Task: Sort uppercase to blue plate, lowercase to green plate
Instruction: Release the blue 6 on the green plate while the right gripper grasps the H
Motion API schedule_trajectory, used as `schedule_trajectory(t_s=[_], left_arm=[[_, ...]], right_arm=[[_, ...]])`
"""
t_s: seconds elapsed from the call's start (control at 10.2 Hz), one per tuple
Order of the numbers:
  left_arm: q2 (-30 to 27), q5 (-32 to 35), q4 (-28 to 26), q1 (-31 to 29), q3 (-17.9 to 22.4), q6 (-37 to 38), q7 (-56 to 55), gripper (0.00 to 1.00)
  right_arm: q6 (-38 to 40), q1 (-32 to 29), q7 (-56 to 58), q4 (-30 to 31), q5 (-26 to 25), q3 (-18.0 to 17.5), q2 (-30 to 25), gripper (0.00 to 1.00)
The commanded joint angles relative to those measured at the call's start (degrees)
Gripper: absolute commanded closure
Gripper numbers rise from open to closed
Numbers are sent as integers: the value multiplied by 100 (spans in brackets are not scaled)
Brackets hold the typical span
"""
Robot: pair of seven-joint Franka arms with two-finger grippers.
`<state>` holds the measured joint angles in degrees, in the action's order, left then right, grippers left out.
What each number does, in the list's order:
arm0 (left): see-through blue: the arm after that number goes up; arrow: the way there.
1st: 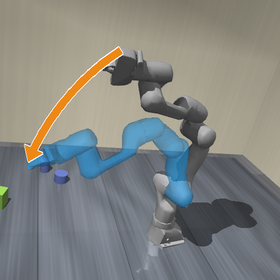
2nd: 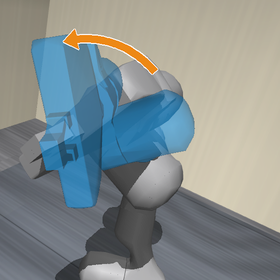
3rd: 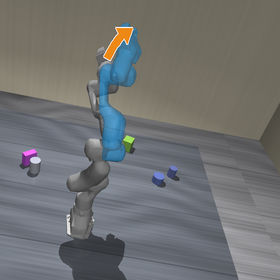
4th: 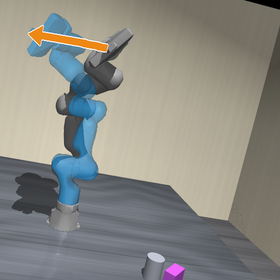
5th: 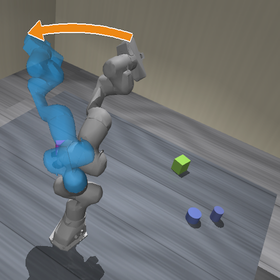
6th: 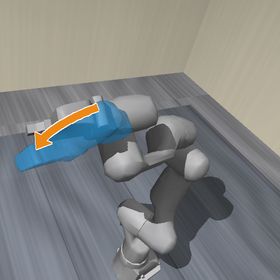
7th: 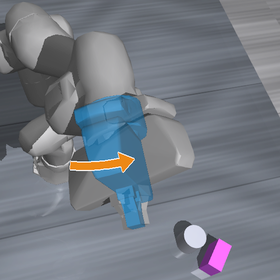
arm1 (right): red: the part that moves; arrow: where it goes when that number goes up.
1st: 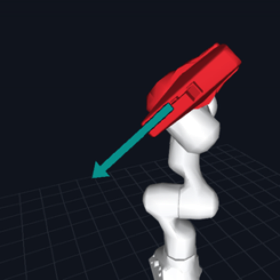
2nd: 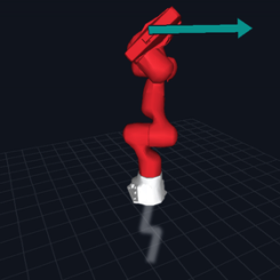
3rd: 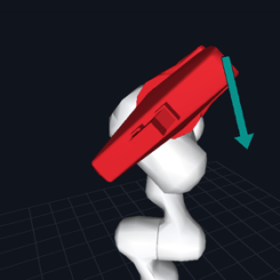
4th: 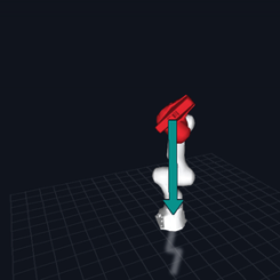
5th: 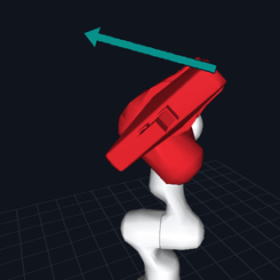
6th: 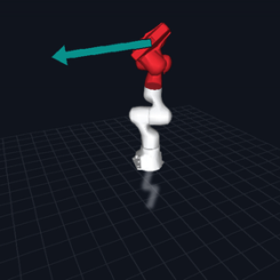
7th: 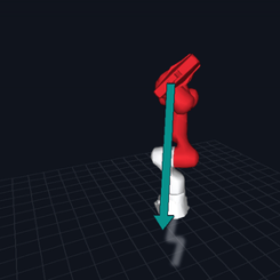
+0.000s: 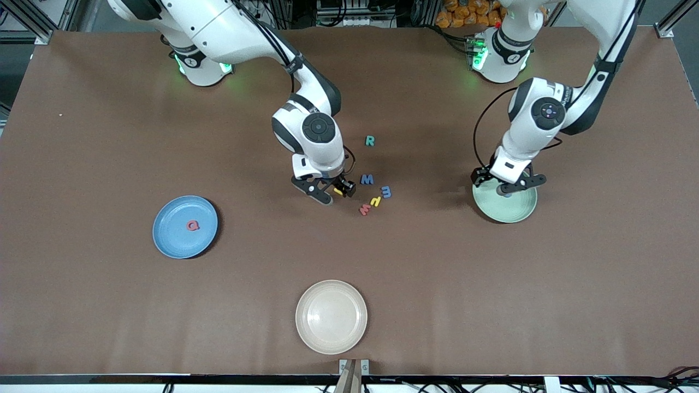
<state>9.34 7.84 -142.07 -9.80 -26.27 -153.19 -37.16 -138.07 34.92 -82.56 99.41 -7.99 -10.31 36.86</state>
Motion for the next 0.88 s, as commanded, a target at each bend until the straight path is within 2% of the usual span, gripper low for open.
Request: schedule_trajectory(t_s=[0.0, 0.29, 0.49, 0.59, 0.79], left_arm=[[-152, -124, 22, -4, -421, 175, -430, 25], [-134, -72, 153, 22, -669, 271, -810, 25], [-125, -28, 328, 22, -687, 507, -801, 17], [-134, -28, 451, 22, -696, 674, -801, 8], [-134, -19, 601, 5, -731, 764, -749, 1]], right_arm=[[-334, 68, -129, 175, -168, -7, 40, 23], [-344, 129, -164, 167, -377, -7, 155, 28], [-352, 138, -173, 149, -388, -7, 190, 31], [-352, 138, -173, 131, -396, -7, 234, 32], [-352, 138, -173, 70, -414, -7, 339, 35]])
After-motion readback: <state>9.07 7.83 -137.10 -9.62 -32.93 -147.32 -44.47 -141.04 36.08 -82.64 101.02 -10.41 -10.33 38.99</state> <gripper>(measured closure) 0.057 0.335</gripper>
